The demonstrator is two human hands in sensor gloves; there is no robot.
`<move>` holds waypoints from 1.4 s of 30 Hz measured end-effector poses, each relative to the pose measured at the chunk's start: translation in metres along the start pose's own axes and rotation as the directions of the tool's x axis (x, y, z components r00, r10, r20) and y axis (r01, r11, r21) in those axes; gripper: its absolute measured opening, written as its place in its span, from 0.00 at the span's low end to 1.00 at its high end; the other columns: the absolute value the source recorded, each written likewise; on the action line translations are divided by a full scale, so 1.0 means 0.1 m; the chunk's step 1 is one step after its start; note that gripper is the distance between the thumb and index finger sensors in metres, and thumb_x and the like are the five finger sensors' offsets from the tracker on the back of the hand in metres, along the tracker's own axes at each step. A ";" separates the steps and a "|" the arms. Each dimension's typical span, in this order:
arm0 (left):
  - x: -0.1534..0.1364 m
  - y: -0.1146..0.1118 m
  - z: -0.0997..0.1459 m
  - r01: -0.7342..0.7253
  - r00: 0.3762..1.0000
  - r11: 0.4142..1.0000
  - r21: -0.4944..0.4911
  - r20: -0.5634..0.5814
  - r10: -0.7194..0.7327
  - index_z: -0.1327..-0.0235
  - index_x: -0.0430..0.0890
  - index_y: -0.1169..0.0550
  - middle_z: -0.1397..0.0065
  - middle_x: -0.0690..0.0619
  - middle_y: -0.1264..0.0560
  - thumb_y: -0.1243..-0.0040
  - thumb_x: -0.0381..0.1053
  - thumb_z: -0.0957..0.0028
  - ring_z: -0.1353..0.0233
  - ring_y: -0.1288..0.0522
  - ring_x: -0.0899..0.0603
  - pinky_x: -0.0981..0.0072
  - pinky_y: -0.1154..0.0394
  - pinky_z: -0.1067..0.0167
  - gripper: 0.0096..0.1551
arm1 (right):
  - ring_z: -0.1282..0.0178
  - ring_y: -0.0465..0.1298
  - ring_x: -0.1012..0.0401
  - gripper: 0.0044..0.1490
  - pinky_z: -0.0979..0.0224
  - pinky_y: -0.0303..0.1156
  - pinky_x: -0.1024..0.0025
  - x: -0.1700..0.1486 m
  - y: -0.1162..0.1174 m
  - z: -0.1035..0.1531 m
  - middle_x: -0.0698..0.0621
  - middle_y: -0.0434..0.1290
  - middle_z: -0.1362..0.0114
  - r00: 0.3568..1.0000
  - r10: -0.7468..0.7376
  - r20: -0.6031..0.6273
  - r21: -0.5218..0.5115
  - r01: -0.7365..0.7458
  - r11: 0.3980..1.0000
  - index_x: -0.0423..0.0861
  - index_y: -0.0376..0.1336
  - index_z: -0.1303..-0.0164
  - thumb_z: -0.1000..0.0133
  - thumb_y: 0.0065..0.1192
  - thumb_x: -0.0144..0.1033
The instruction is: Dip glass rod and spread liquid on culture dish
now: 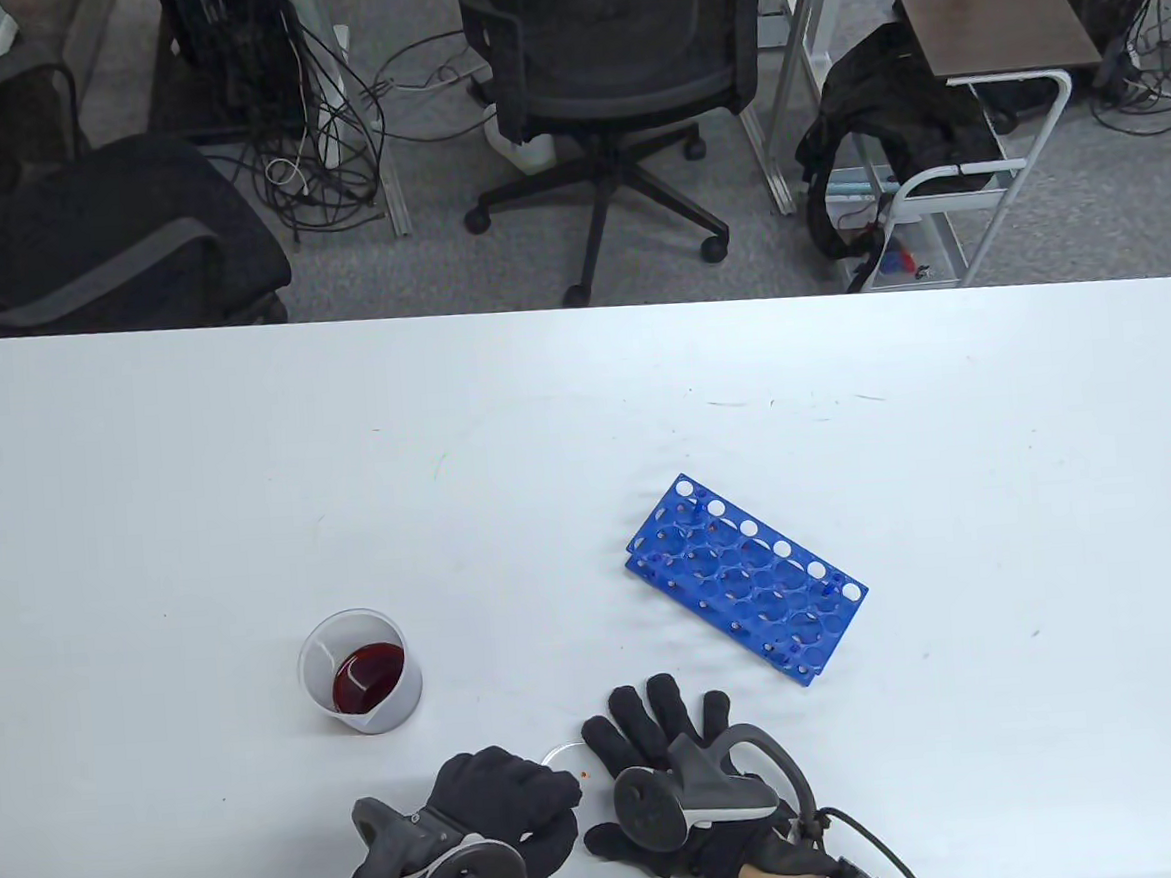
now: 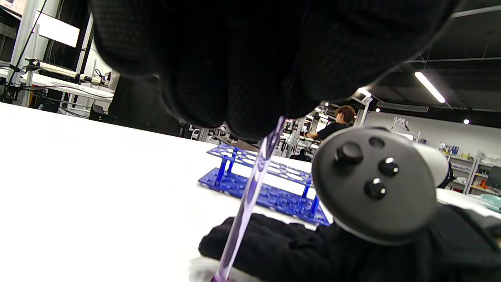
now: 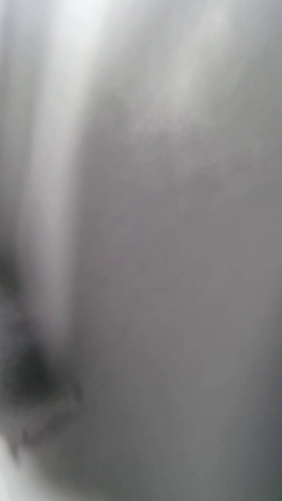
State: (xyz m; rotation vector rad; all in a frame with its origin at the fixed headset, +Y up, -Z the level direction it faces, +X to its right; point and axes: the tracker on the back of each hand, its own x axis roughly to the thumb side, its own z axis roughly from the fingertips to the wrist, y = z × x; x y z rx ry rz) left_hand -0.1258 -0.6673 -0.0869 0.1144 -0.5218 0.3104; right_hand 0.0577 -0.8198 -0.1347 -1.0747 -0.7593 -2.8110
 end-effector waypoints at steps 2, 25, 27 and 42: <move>0.01 -0.05 -0.02 0.010 1.000 1.000 -0.022 0.001 -0.010 0.57 0.53 0.10 0.50 0.56 0.10 0.26 0.60 0.54 0.48 0.11 0.42 0.54 0.15 0.47 0.17 | 0.22 0.22 0.28 0.62 0.33 0.31 0.15 0.00 0.00 0.00 0.31 0.17 0.17 1.000 0.000 0.000 0.000 0.000 1.000 0.41 0.13 0.19 0.40 0.21 0.75; 0.07 -0.19 -0.06 0.031 0.999 0.998 -0.054 -0.015 -0.032 0.54 0.53 0.11 0.48 0.55 0.11 0.27 0.59 0.52 0.46 0.11 0.41 0.53 0.15 0.45 0.18 | 0.22 0.22 0.28 0.63 0.33 0.30 0.15 0.00 0.00 0.00 0.31 0.18 0.17 1.000 0.000 0.000 0.000 0.000 1.000 0.41 0.14 0.19 0.40 0.21 0.74; 0.07 -0.19 -0.06 0.046 0.998 0.998 -0.046 -0.028 -0.048 0.54 0.53 0.11 0.48 0.55 0.11 0.27 0.59 0.51 0.46 0.11 0.41 0.53 0.15 0.45 0.18 | 0.22 0.22 0.28 0.63 0.33 0.31 0.15 0.00 0.00 0.00 0.31 0.18 0.17 1.000 0.000 0.000 0.000 0.000 1.000 0.41 0.14 0.19 0.40 0.21 0.74; 0.02 -0.12 -0.05 0.018 0.999 0.995 -0.096 -0.042 -0.023 0.56 0.52 0.11 0.50 0.54 0.11 0.27 0.59 0.51 0.48 0.11 0.40 0.52 0.15 0.46 0.17 | 0.22 0.22 0.28 0.63 0.33 0.30 0.15 0.00 0.00 0.00 0.31 0.18 0.17 1.000 0.000 0.000 0.000 0.000 1.000 0.41 0.13 0.19 0.40 0.21 0.74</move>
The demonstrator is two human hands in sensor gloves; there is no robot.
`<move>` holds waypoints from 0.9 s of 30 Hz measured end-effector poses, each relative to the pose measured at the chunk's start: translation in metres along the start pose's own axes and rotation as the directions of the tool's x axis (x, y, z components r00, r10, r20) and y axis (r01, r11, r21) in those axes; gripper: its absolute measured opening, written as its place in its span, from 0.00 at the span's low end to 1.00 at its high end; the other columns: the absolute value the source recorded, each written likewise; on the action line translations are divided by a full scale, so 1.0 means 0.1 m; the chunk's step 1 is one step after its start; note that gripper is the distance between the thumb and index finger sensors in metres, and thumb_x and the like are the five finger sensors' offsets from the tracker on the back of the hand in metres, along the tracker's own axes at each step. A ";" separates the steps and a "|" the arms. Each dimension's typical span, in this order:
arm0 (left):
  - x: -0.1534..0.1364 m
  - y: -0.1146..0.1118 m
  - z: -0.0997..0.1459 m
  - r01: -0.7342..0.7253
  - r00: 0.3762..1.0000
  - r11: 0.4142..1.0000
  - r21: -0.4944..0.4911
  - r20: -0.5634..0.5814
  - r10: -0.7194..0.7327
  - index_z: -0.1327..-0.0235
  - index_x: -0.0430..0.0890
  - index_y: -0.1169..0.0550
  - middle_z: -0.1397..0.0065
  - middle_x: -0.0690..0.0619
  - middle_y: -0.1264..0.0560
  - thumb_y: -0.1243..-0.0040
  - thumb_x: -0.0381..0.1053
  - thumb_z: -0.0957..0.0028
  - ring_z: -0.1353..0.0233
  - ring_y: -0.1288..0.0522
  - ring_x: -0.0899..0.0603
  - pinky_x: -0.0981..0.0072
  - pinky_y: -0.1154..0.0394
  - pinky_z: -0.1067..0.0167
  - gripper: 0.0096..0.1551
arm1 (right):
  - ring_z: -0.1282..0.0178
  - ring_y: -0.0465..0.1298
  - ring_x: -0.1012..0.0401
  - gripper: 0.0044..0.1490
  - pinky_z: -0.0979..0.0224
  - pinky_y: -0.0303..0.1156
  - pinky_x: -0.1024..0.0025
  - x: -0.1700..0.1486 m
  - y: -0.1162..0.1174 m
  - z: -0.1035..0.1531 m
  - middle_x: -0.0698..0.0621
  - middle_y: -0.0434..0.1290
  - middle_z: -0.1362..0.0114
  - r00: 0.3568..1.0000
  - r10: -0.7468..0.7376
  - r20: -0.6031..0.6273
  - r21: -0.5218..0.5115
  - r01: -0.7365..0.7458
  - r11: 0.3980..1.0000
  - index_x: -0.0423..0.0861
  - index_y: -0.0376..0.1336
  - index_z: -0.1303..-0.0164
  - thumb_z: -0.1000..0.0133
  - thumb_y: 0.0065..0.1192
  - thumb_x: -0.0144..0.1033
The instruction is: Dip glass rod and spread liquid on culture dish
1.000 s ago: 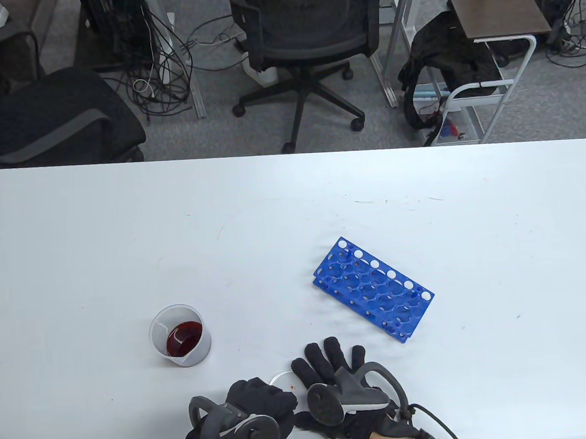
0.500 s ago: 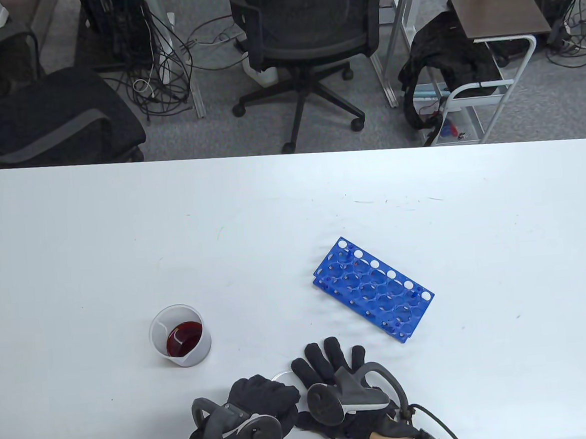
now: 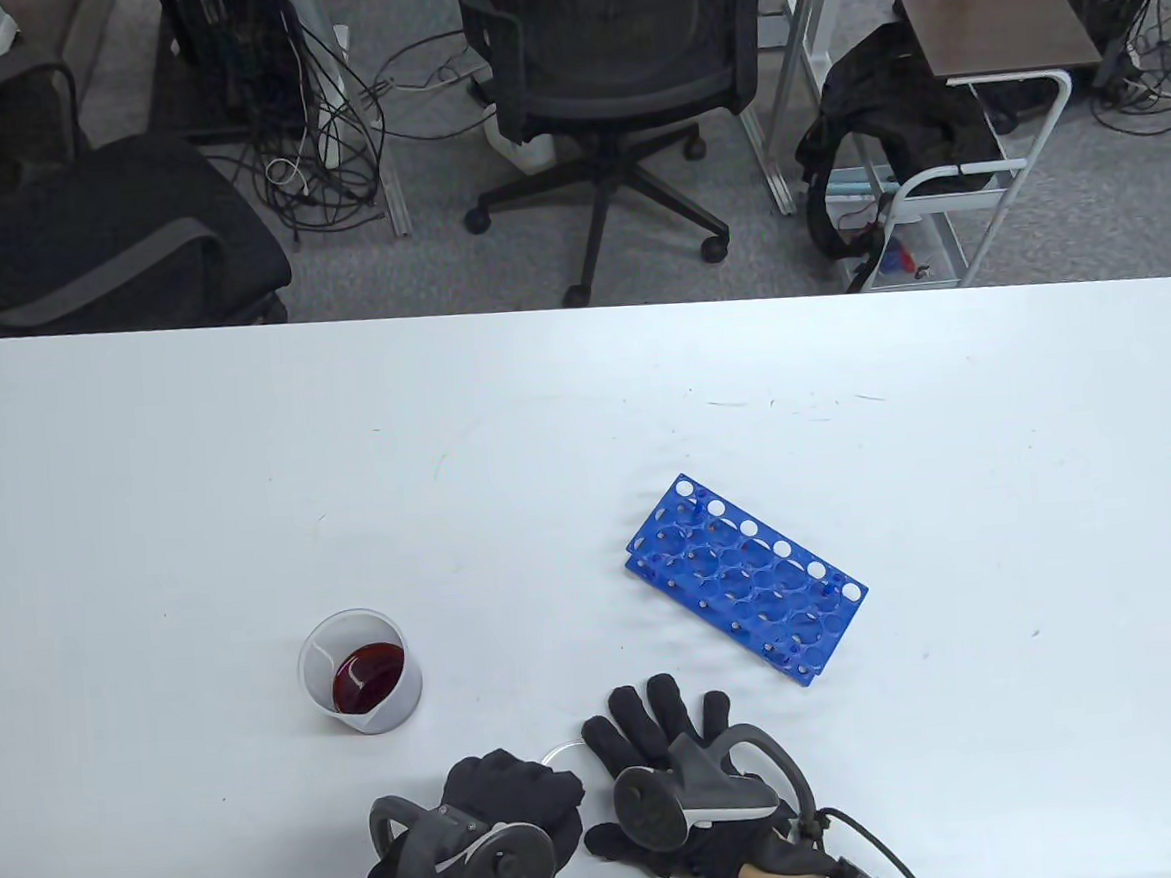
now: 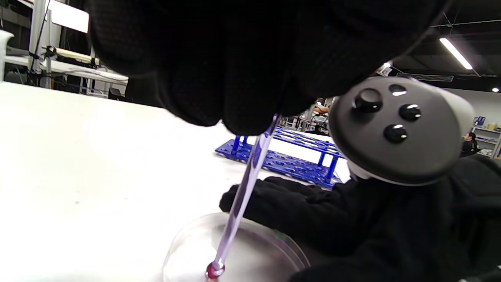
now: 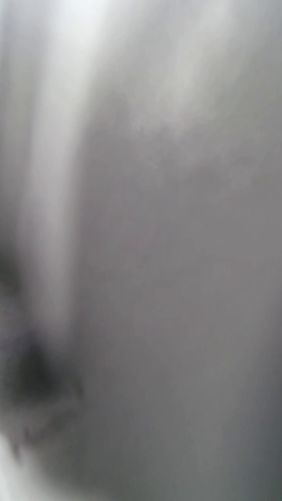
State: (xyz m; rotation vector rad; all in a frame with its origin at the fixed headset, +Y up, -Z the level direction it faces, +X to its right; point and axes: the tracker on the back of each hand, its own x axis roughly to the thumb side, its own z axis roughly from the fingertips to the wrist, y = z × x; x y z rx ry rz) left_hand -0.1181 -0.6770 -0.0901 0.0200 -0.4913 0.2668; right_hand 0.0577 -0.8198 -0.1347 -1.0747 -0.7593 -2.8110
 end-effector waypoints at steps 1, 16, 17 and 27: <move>0.00 0.00 0.00 -0.014 1.000 1.000 -0.007 0.004 0.014 0.55 0.52 0.11 0.50 0.53 0.11 0.27 0.59 0.51 0.48 0.11 0.40 0.52 0.15 0.46 0.17 | 0.22 0.22 0.28 0.63 0.33 0.30 0.15 0.00 0.00 0.00 0.31 0.17 0.17 1.000 0.000 0.000 0.000 0.000 1.000 0.41 0.14 0.19 0.40 0.21 0.75; 0.01 -0.05 -0.01 -0.101 0.994 0.995 -0.019 0.030 0.102 0.54 0.52 0.11 0.48 0.54 0.11 0.28 0.59 0.51 0.47 0.11 0.41 0.53 0.15 0.45 0.18 | 0.22 0.22 0.28 0.63 0.33 0.30 0.15 0.00 0.00 0.00 0.31 0.17 0.17 1.000 0.000 0.000 0.000 0.000 1.000 0.41 0.14 0.19 0.40 0.22 0.74; 0.01 -0.05 -0.01 -0.101 0.994 0.995 -0.017 0.030 0.102 0.53 0.52 0.11 0.48 0.54 0.11 0.28 0.59 0.51 0.46 0.11 0.41 0.53 0.15 0.45 0.18 | 0.22 0.22 0.28 0.62 0.33 0.30 0.15 0.00 0.00 0.00 0.32 0.18 0.17 1.000 0.000 0.000 0.000 0.000 1.000 0.41 0.14 0.19 0.40 0.21 0.74; 0.00 -0.06 -0.02 -0.056 0.998 0.998 0.025 -0.008 0.056 0.52 0.52 0.12 0.47 0.53 0.11 0.28 0.58 0.51 0.45 0.11 0.40 0.52 0.15 0.45 0.18 | 0.22 0.22 0.28 0.63 0.33 0.30 0.15 0.00 0.00 0.00 0.31 0.18 0.17 1.000 0.000 0.000 0.000 0.000 1.000 0.41 0.14 0.19 0.40 0.22 0.74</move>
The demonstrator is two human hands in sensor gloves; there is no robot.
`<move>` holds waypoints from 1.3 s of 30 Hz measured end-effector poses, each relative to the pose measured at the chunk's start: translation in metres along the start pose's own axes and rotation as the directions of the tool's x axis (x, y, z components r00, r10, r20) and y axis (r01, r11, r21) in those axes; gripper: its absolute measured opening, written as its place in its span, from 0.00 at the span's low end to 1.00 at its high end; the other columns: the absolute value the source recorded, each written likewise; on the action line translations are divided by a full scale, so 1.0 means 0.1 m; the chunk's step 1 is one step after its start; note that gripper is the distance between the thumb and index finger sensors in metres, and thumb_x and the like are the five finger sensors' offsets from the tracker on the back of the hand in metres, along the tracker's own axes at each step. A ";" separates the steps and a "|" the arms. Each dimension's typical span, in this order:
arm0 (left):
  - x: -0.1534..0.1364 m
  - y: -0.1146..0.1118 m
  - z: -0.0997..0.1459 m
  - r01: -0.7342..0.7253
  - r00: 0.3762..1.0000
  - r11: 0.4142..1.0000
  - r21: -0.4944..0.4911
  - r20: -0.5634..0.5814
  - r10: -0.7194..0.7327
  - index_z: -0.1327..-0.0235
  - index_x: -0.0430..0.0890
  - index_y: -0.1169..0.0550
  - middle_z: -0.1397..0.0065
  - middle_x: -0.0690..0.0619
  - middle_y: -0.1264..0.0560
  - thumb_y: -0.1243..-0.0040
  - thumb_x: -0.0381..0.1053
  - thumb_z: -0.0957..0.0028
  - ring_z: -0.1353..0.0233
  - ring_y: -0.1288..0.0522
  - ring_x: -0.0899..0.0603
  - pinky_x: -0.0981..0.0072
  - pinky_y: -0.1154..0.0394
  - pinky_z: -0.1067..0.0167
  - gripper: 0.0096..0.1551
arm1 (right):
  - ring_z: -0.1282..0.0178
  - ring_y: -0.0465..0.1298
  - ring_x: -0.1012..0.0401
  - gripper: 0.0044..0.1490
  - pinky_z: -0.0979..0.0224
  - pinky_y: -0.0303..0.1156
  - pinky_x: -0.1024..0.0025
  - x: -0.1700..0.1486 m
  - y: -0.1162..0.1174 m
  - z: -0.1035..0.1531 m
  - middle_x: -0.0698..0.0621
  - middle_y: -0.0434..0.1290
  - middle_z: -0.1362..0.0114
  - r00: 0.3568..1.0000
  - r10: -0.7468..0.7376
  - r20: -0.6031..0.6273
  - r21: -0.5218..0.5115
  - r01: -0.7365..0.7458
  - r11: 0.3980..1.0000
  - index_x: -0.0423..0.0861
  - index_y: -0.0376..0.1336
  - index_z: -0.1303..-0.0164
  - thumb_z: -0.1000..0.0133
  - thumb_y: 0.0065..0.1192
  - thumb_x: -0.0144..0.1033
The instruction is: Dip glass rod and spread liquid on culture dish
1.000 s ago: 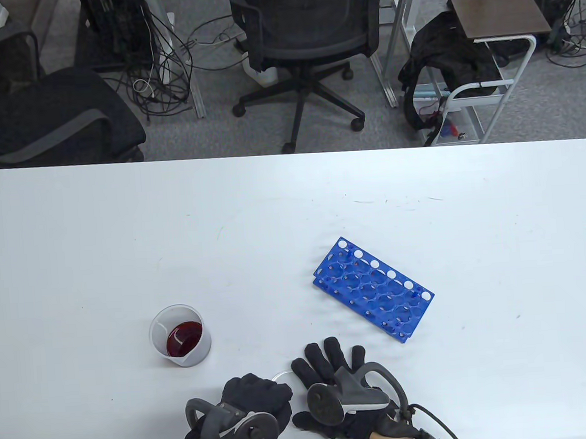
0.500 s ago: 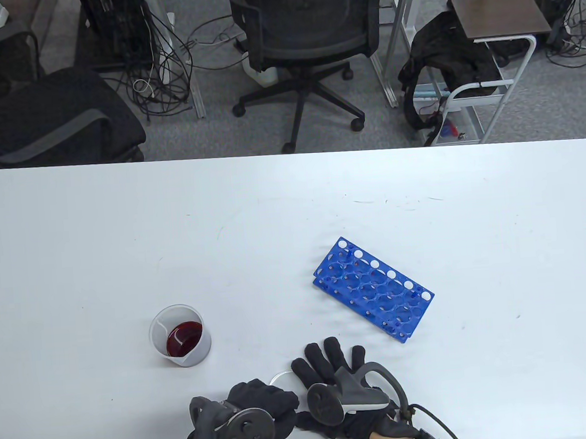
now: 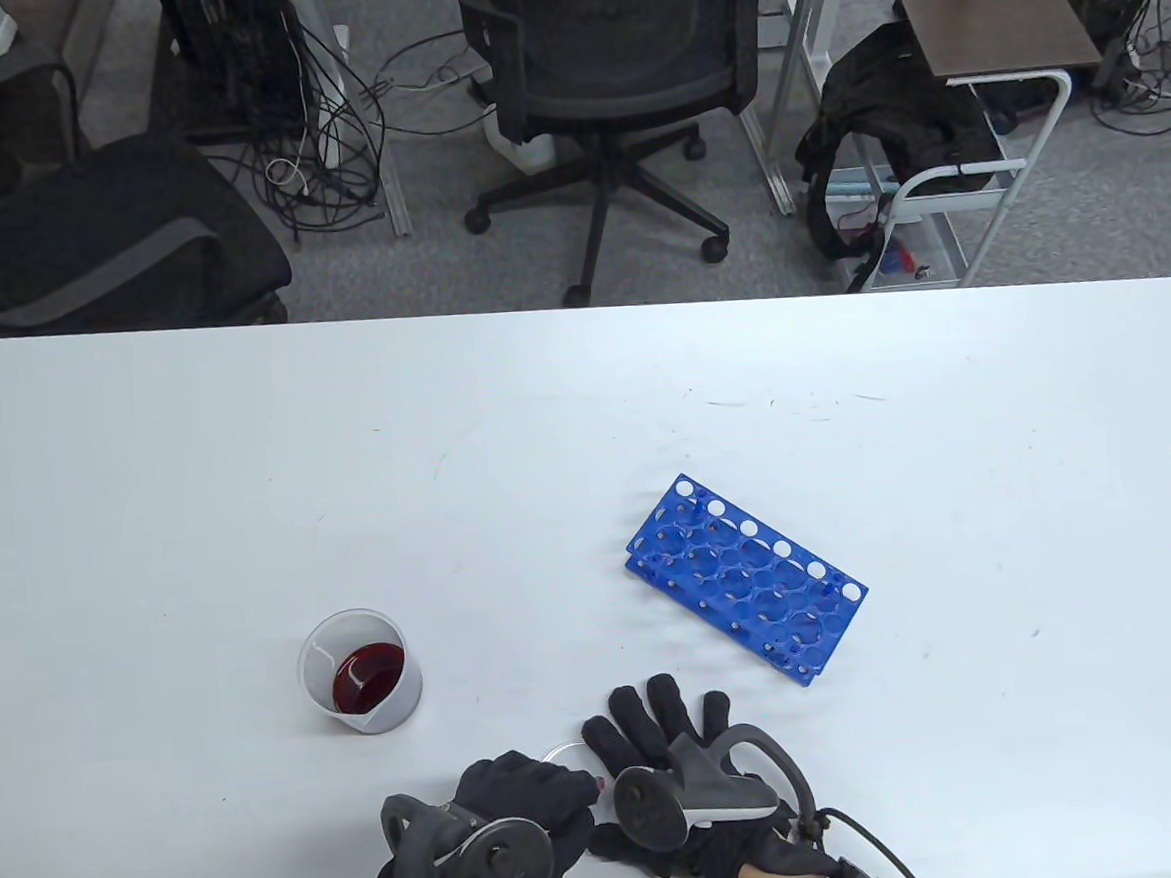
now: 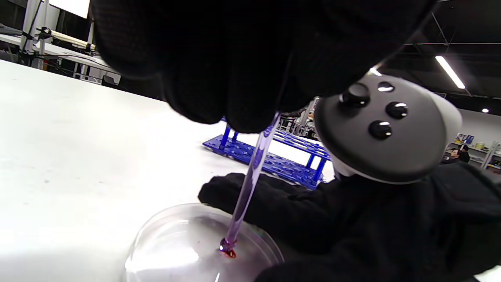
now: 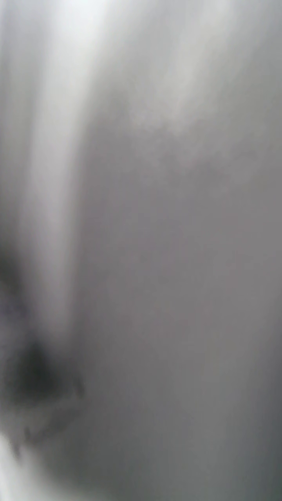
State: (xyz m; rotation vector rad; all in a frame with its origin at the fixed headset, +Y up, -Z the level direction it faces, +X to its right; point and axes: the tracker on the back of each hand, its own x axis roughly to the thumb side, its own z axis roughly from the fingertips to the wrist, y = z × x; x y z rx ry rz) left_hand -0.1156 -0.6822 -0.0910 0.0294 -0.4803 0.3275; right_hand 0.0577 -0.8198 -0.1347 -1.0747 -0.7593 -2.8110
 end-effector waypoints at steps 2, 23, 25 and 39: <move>0.00 0.00 0.00 0.007 1.000 1.000 0.002 -0.009 -0.006 0.53 0.52 0.12 0.47 0.53 0.11 0.28 0.58 0.51 0.46 0.11 0.40 0.52 0.16 0.45 0.18 | 0.22 0.22 0.28 0.63 0.33 0.30 0.15 0.00 0.00 0.00 0.31 0.18 0.17 1.000 0.000 0.000 0.000 0.000 1.000 0.41 0.14 0.19 0.40 0.22 0.75; -0.05 0.05 0.00 -0.048 0.999 0.996 -0.079 -0.005 0.047 0.54 0.51 0.11 0.48 0.52 0.11 0.28 0.57 0.50 0.47 0.11 0.39 0.51 0.16 0.45 0.17 | 0.22 0.22 0.28 0.63 0.33 0.30 0.15 0.00 0.00 0.00 0.31 0.18 0.17 1.000 0.000 0.000 0.000 0.000 1.000 0.41 0.14 0.19 0.40 0.22 0.74; -0.05 0.03 -0.01 -0.065 0.998 0.995 -0.080 -0.001 0.066 0.54 0.51 0.11 0.48 0.52 0.11 0.28 0.58 0.50 0.47 0.12 0.39 0.51 0.16 0.45 0.17 | 0.22 0.22 0.28 0.63 0.33 0.30 0.15 0.00 0.00 0.00 0.32 0.18 0.17 1.000 0.000 0.000 0.000 0.000 1.000 0.41 0.14 0.19 0.40 0.22 0.75; -0.02 -0.02 -0.02 -0.071 0.997 0.996 -0.044 -0.001 0.071 0.51 0.51 0.12 0.47 0.52 0.12 0.29 0.58 0.49 0.46 0.12 0.39 0.52 0.16 0.44 0.18 | 0.22 0.22 0.28 0.63 0.33 0.30 0.15 0.00 0.00 0.00 0.31 0.18 0.17 1.000 0.000 0.000 0.000 0.000 1.000 0.41 0.14 0.19 0.40 0.22 0.74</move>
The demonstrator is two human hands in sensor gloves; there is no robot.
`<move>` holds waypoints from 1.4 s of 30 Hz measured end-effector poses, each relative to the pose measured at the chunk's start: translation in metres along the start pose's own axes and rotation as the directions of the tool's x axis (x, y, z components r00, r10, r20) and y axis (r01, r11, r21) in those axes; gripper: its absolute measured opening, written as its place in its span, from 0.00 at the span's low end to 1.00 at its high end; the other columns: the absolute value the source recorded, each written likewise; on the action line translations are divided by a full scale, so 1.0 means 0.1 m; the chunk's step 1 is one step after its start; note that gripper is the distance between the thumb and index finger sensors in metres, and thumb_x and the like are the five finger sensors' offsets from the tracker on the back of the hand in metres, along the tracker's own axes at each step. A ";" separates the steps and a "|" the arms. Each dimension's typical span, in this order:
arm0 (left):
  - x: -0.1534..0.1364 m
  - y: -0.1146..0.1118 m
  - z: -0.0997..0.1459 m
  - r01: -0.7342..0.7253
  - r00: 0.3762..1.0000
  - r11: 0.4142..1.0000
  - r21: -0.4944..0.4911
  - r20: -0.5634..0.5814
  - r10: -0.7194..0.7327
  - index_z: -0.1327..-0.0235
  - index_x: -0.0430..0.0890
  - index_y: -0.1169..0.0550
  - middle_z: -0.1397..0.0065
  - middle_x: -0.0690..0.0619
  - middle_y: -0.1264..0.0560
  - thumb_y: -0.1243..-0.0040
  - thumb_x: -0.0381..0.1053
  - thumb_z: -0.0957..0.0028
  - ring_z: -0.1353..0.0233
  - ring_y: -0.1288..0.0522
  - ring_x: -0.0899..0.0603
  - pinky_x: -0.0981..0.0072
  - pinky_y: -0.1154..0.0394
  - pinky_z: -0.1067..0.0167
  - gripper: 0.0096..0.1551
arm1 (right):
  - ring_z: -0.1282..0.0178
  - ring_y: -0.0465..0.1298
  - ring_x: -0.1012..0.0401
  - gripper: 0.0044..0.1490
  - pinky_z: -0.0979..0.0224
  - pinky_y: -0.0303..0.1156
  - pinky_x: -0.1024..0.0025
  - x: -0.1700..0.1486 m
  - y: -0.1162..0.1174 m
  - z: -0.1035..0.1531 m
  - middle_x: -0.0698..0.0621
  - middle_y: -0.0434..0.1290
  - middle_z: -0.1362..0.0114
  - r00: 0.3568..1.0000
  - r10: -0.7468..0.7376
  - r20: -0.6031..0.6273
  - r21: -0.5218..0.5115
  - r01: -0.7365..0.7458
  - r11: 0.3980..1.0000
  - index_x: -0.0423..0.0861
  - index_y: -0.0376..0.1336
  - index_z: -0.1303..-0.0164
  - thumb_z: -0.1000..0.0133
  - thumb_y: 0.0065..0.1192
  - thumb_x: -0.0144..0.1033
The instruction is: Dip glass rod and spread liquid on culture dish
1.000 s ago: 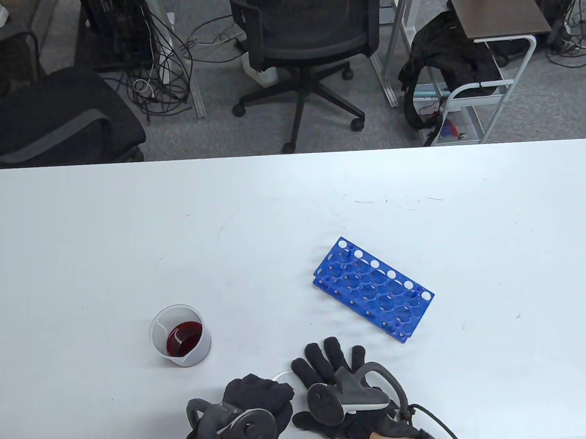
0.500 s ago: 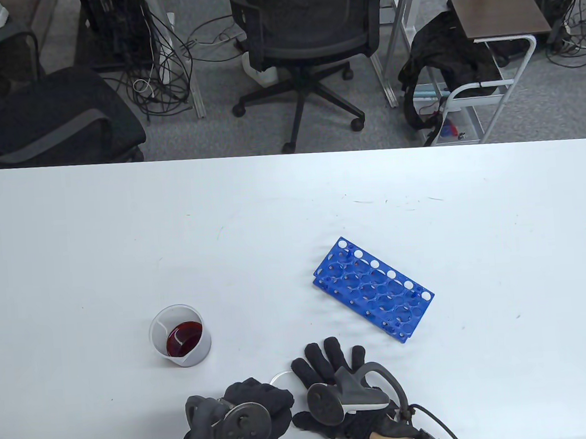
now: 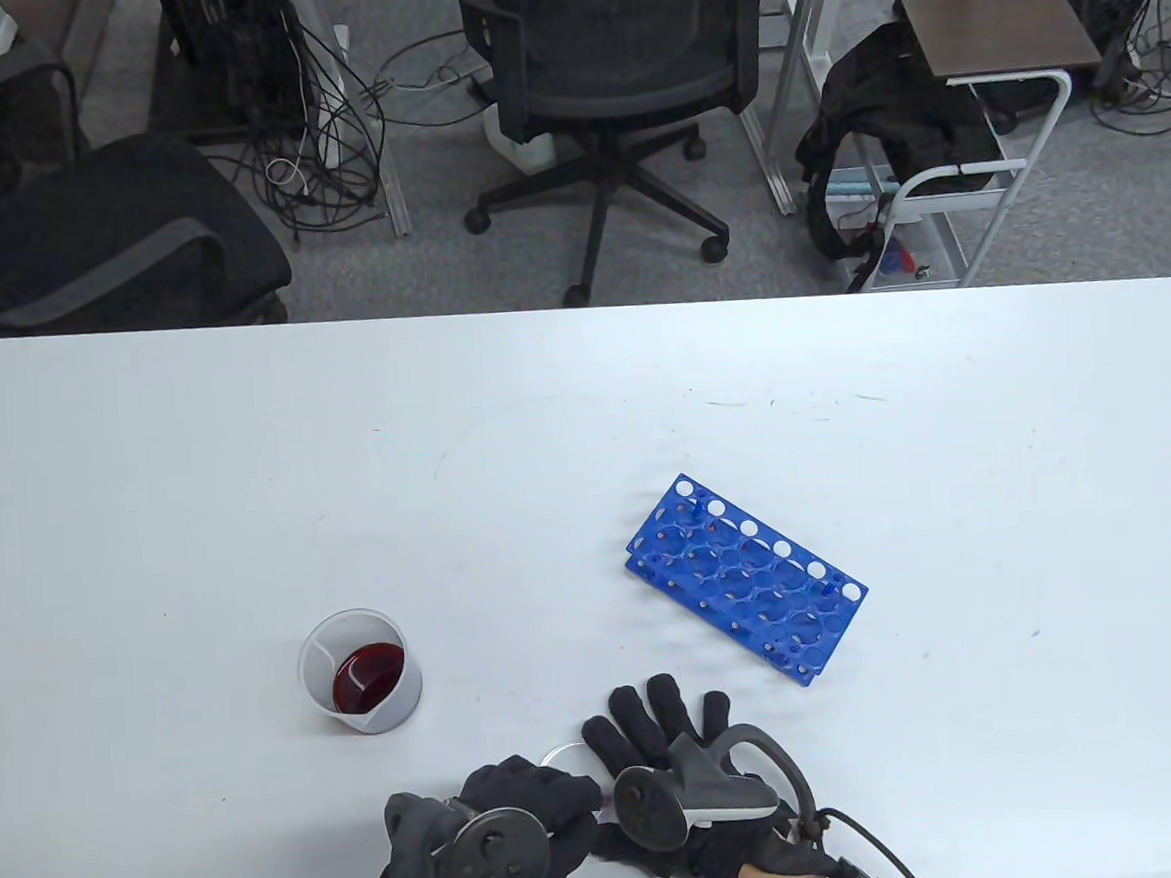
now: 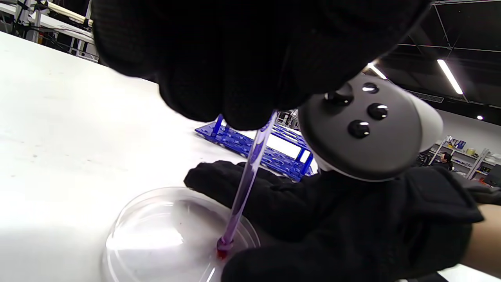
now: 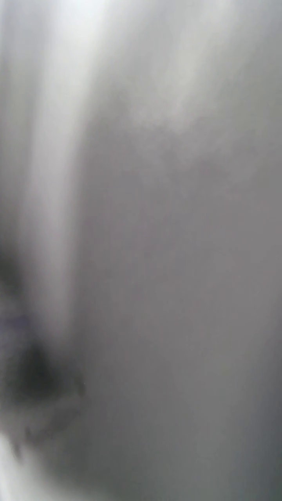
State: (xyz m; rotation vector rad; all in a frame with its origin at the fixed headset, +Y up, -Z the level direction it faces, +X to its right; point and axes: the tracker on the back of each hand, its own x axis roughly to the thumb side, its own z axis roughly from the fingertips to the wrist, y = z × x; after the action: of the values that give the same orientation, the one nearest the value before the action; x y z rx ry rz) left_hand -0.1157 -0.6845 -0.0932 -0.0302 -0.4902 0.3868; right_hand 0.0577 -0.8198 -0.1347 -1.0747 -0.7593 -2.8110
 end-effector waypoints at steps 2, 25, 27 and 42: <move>0.00 0.00 0.00 0.012 1.000 1.000 0.010 -0.007 -0.012 0.51 0.51 0.12 0.47 0.52 0.12 0.29 0.58 0.49 0.46 0.12 0.39 0.52 0.16 0.44 0.18 | 0.22 0.22 0.28 0.63 0.33 0.30 0.15 0.00 0.00 0.00 0.31 0.18 0.17 1.000 0.000 0.000 0.000 0.000 1.000 0.41 0.14 0.19 0.40 0.22 0.74; -0.04 0.08 0.02 0.033 0.999 0.997 0.074 -0.033 -0.030 0.52 0.52 0.12 0.47 0.53 0.12 0.29 0.58 0.50 0.46 0.12 0.40 0.53 0.16 0.44 0.19 | 0.22 0.22 0.28 0.63 0.33 0.30 0.15 0.00 0.00 0.00 0.31 0.18 0.17 1.000 0.000 0.000 0.000 0.000 1.000 0.41 0.14 0.19 0.40 0.22 0.74; -0.04 0.14 0.06 0.011 1.000 0.994 0.110 -0.021 -0.009 0.51 0.51 0.12 0.48 0.53 0.12 0.29 0.58 0.50 0.46 0.12 0.40 0.53 0.16 0.44 0.19 | 0.22 0.22 0.28 0.63 0.33 0.30 0.15 0.00 0.00 0.00 0.32 0.18 0.17 1.000 0.000 0.000 0.000 0.000 1.000 0.41 0.14 0.19 0.40 0.22 0.74; -0.21 0.46 0.26 -0.114 0.992 0.969 0.220 -0.022 0.122 0.54 0.48 0.12 0.52 0.52 0.13 0.33 0.58 0.47 0.52 0.14 0.39 0.51 0.18 0.49 0.18 | 0.21 0.23 0.28 0.63 0.33 0.31 0.15 -0.01 -0.01 0.00 0.31 0.18 0.16 1.000 -0.019 0.007 -0.014 0.019 1.000 0.41 0.15 0.18 0.40 0.23 0.75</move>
State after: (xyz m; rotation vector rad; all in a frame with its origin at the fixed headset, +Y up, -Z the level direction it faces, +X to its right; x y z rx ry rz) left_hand -0.1604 -0.6515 -0.0853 0.1474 -0.4090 0.5547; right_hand 0.0581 -0.8186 -0.1355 -1.0852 -0.7563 -2.8343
